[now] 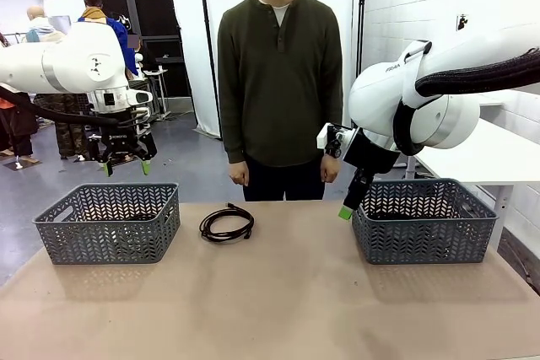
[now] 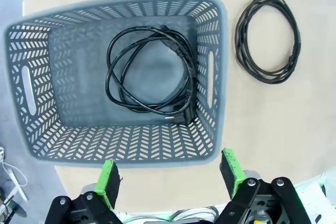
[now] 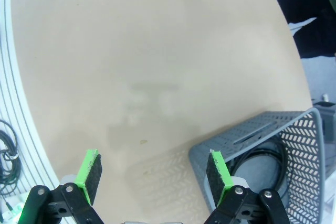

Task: Organize the cables according to human instructions.
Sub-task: Pick up a bundle of cables and place it in the basket indicated by the human.

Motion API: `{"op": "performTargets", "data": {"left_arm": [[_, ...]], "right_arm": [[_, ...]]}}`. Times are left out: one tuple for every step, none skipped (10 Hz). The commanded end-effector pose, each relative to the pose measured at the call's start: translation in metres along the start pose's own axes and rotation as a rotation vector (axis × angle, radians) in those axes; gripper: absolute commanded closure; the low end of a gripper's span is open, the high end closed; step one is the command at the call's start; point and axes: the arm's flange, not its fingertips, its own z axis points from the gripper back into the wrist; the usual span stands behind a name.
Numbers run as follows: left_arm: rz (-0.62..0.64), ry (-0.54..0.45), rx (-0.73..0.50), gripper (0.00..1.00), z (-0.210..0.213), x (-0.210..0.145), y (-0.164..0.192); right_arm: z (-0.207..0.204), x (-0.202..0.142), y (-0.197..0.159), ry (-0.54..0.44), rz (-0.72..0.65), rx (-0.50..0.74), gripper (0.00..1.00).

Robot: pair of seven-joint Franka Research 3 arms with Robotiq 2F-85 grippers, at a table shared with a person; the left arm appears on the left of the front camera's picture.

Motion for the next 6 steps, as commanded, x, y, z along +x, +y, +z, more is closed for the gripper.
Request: {"op": "performTargets", "data": {"left_arm": [[-0.009,0.012,0.015,0.00,-0.0026,0.0026,0.0017],[-0.009,0.012,0.015,0.00,-0.0026,0.0026,0.0017],[-0.009,0.012,0.015,0.00,-0.0026,0.0026,0.0017],[-0.009,0.012,0.015,0.00,-0.0026,0.0026,0.0017],[-0.009,0.012,0.015,0.00,-0.0026,0.0026,0.0017],[-0.001,0.009,0.003,0.00,-0.0052,0.0007,-0.0005]], "right_arm": [[-0.0014,-0.0005,-0.0001,-0.003,-0.003,-0.003,0.00],[-0.0014,-0.0005,-0.0001,-0.003,-0.003,-0.003,0.00],[-0.0014,-0.0005,-0.0001,-0.003,-0.003,-0.003,0.00],[-0.0014,-0.0005,-0.0001,-0.003,-0.003,-0.003,0.00],[-0.0014,-0.0005,-0.0001,-0.003,-0.003,-0.003,0.00],[-0.0014,-0.0005,-0.0001,-0.003,-0.003,-0.003,0.00]]}}
